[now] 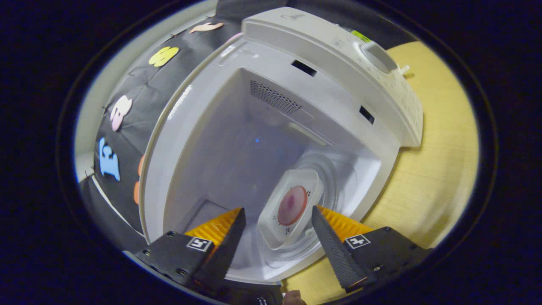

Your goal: Open the microwave oven with the left hand, put the food in, and close the microwave oven.

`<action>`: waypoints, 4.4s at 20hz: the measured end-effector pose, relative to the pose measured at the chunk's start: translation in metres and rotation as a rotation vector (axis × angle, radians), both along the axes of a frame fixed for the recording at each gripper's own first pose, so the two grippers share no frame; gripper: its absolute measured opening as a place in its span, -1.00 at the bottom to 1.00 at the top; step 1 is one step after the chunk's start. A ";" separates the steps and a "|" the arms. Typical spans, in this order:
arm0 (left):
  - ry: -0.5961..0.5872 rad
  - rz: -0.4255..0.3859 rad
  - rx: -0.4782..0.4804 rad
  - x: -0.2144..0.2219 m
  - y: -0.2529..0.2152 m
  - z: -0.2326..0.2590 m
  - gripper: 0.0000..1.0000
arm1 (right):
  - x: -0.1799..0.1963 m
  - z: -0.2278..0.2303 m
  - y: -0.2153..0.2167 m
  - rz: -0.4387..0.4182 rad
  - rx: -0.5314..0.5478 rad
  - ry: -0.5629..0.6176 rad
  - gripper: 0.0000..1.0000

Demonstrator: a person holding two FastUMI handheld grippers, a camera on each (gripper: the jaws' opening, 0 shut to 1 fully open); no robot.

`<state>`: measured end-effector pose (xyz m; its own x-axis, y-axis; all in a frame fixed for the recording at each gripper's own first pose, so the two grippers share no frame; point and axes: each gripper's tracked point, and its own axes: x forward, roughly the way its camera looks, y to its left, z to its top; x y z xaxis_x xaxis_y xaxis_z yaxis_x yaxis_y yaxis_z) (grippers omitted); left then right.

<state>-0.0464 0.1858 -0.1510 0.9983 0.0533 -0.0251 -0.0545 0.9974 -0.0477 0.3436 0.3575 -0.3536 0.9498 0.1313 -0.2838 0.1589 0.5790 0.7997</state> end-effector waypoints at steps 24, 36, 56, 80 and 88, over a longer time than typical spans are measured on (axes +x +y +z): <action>-0.001 0.101 0.097 -0.002 0.055 -0.005 0.48 | -0.191 0.159 -0.063 0.510 -0.937 -0.443 1.00; 0.141 0.143 0.080 0.023 0.073 -0.057 -1.00 | -0.356 0.265 -0.218 0.309 -0.919 -0.477 0.92; 0.115 -0.201 -0.001 0.098 -0.028 -0.117 -1.00 | -0.414 0.299 -0.318 0.183 -0.865 -0.526 1.00; 0.155 -0.612 -0.013 0.228 -0.267 -0.113 -1.00 | -0.391 0.270 -0.368 0.127 -0.823 -0.442 1.00; 0.175 -0.554 -0.015 0.278 -0.299 -0.124 -1.00 | -0.386 0.281 -0.382 0.080 -0.828 -0.487 0.96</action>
